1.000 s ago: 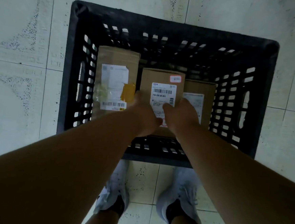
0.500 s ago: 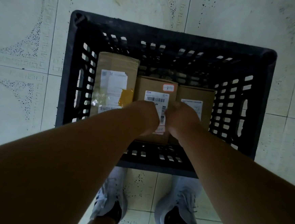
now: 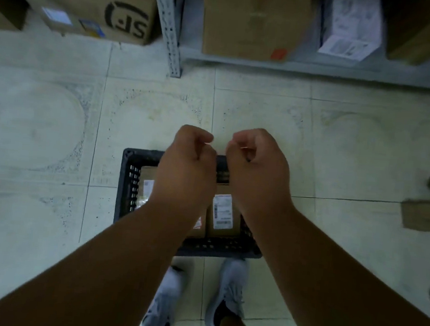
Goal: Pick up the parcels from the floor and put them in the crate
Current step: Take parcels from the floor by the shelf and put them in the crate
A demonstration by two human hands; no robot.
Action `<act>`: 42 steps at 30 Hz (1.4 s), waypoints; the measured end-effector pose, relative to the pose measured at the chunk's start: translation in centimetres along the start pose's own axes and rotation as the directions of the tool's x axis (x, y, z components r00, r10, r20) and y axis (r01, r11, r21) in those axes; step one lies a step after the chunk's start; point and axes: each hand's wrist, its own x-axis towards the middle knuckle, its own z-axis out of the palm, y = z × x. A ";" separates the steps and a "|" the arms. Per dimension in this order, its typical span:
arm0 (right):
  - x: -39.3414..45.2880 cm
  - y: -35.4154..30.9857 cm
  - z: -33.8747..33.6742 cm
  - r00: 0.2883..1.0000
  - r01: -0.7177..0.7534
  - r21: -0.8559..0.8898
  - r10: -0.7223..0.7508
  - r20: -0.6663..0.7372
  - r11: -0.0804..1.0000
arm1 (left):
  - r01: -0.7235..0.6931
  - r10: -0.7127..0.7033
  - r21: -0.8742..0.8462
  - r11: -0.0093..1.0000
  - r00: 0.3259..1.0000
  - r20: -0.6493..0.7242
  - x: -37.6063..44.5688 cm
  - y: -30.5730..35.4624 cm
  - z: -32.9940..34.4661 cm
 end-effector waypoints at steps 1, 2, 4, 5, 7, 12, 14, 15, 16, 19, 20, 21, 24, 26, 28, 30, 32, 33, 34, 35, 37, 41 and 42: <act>-0.8 -2.4 -1.7 1.000 0.012 0.022 -0.011 -0.022 1.000 | 0.003 -0.004 -0.061 0.998 1.000 -0.011 -1.3 2.8 -0.9; -1.5 -4.8 -3.5 0.999 0.027 0.045 -0.024 -0.048 0.999 | -0.014 0.013 -0.117 0.993 1.000 -0.012 -2.6 5.6 -1.8; -3.6 -9.4 -7.5 0.994 0.055 0.095 -0.045 -0.104 0.994 | -0.074 0.079 -0.200 0.977 0.997 0.016 -5.6 11.0 -3.6; -5.1 -11.6 -9.6 0.990 0.071 0.118 -0.055 -0.133 0.990 | -0.105 0.117 -0.229 0.968 0.992 0.038 -7.4 13.4 -4.5; -8.2 -15.4 -13.7 0.976 0.103 0.148 -0.071 -0.204 0.984 | -0.159 0.189 -0.265 0.951 0.978 0.090 -11.0 17.8 -6.0; -16.7 -20.8 -22.5 0.932 0.131 0.179 -0.060 -0.357 0.975 | -0.247 0.309 -0.263 0.933 0.923 0.230 -19.9 25.4 -7.9; -19.6 -21.8 -26.2 0.916 0.133 0.201 -0.043 -0.399 0.971 | -0.282 0.354 -0.270 0.921 0.893 0.276 -22.7 28.2 -8.0; -20.9 -22.1 -28.1 0.906 0.150 0.216 -0.047 -0.420 0.965 | -0.316 0.389 -0.266 0.911 0.871 0.299 -23.9 29.4 -7.8; -22.0 -22.2 -29.9 0.899 0.170 0.224 -0.057 -0.435 0.960 | -0.362 0.430 -0.251 0.898 0.844 0.320 -24.9 30.6 -7.3; -24.8 -21.7 -35.5 0.899 0.192 0.238 -0.073 -0.432 0.952 | -0.487 0.535 -0.223 0.844 0.749 0.390 -28.3 33.9 -4.8; -25.5 -21.1 -37.3 0.894 0.193 0.244 -0.068 -0.443 0.951 | -0.511 0.557 -0.227 0.829 0.722 0.411 -29.4 34.9 -3.7; -26.2 -20.5 -39.2 0.883 0.192 0.245 -0.058 -0.465 0.950 | -0.529 0.572 -0.229 0.817 0.697 0.433 -30.4 35.9 -2.4; -28.1 -17.9 -44.8 0.836 0.177 0.244 -0.014 -0.549 0.954 | -0.577 0.605 -0.230 0.784 0.626 0.491 -33.4 38.5 2.3; -29.2 -15.7 -48.9 0.813 0.140 0.253 0.035 -0.581 0.957 | -0.599 0.606 -0.213 0.772 0.593 0.530 -35.1 40.3 6.0; -30.5 -13.3 -53.1 0.791 0.115 0.270 0.076 -0.607 0.956 | -0.607 0.607 -0.217 0.765 0.565 0.559 -36.8 41.8 10.3; -31.6 -10.7 -57.2 0.765 0.088 0.297 0.126 -0.632 0.951 | -0.595 0.594 -0.223 0.772 0.549 0.588 -38.5 43.0 14.9; -32.6 -8.1 -60.9 0.729 0.052 0.312 0.178 -0.661 0.949 | -0.559 0.562 -0.228 0.797 0.548 0.620 -40.3 43.9 19.4; -33.1 -6.8 -62.6 0.706 0.036 0.323 0.205 -0.678 0.946 | -0.541 0.546 -0.231 0.809 0.543 0.638 -41.2 44.3 21.6; -33.4 -5.7 -64.2 0.685 0.020 0.328 0.226 -0.693 0.944 | -0.531 0.537 -0.236 0.814 0.531 0.656 -42.0 44.6 23.5; -33.5 -4.7 -65.6 0.668 0.003 0.326 0.241 -0.705 0.945 | -0.530 0.533 -0.239 0.814 0.514 0.672 -42.6 45.0 25.3; -33.2 -3.1 -68.2 0.644 -0.018 0.326 0.260 -0.719 0.945 | -0.536 0.524 -0.237 0.810 0.482 0.703 -43.4 45.6 28.5; -30.7 -0.6 -71.5 0.636 -0.035 0.368 0.305 -0.709 0.929 | -0.540 0.489 -0.203 0.817 0.463 0.739 -42.7 46.9 33.3; -29.7 -0.1 -72.1 0.636 -0.042 0.372 0.312 -0.706 0.927 | -0.539 0.485 -0.201 0.818 0.457 0.746 -42.1 47.4 34.4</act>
